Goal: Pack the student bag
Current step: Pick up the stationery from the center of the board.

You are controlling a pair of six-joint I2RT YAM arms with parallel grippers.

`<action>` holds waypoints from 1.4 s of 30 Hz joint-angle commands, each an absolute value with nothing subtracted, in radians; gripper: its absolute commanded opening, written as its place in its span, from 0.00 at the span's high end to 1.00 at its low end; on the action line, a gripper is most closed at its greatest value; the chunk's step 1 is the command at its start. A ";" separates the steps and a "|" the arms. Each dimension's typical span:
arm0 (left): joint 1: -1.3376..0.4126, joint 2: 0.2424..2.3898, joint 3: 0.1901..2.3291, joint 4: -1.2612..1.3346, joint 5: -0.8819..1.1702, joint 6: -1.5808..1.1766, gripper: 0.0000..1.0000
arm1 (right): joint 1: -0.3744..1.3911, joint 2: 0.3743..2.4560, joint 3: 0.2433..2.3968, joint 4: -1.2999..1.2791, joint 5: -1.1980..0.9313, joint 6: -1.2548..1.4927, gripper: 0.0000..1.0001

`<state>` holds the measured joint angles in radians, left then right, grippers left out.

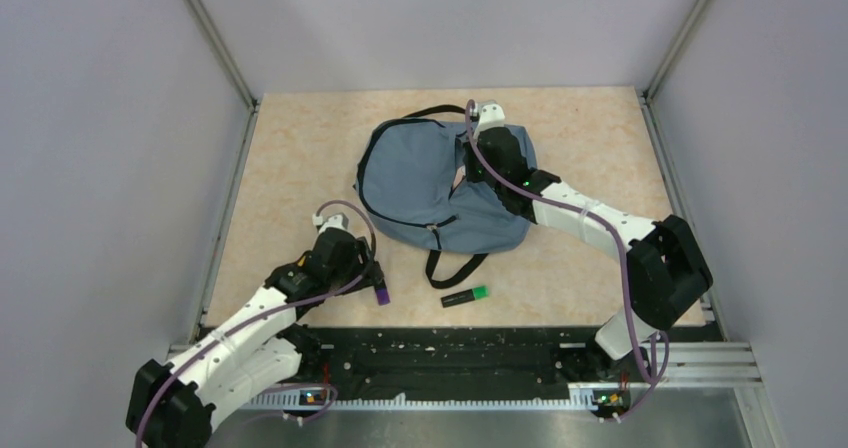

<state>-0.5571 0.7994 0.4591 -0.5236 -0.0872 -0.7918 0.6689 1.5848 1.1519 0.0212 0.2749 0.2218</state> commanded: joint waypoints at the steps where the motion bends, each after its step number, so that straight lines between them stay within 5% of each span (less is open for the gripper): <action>1: -0.597 0.847 0.444 -0.545 -0.111 -0.840 0.35 | 0.658 1.543 1.171 0.119 0.262 0.236 1.00; 25: -0.665 1.049 0.471 -0.392 -0.099 -0.809 0.36 | 0.657 1.540 1.160 0.116 0.257 0.241 1.00; 42: -0.680 1.134 0.533 -0.592 -0.255 -0.812 0.51 | 0.655 1.543 1.157 0.112 0.255 0.247 1.00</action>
<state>-0.6754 1.1164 0.5026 -0.4850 -0.1749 -0.8131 0.6632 1.5848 1.1515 0.0219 0.2634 0.2329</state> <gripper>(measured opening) 0.493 0.021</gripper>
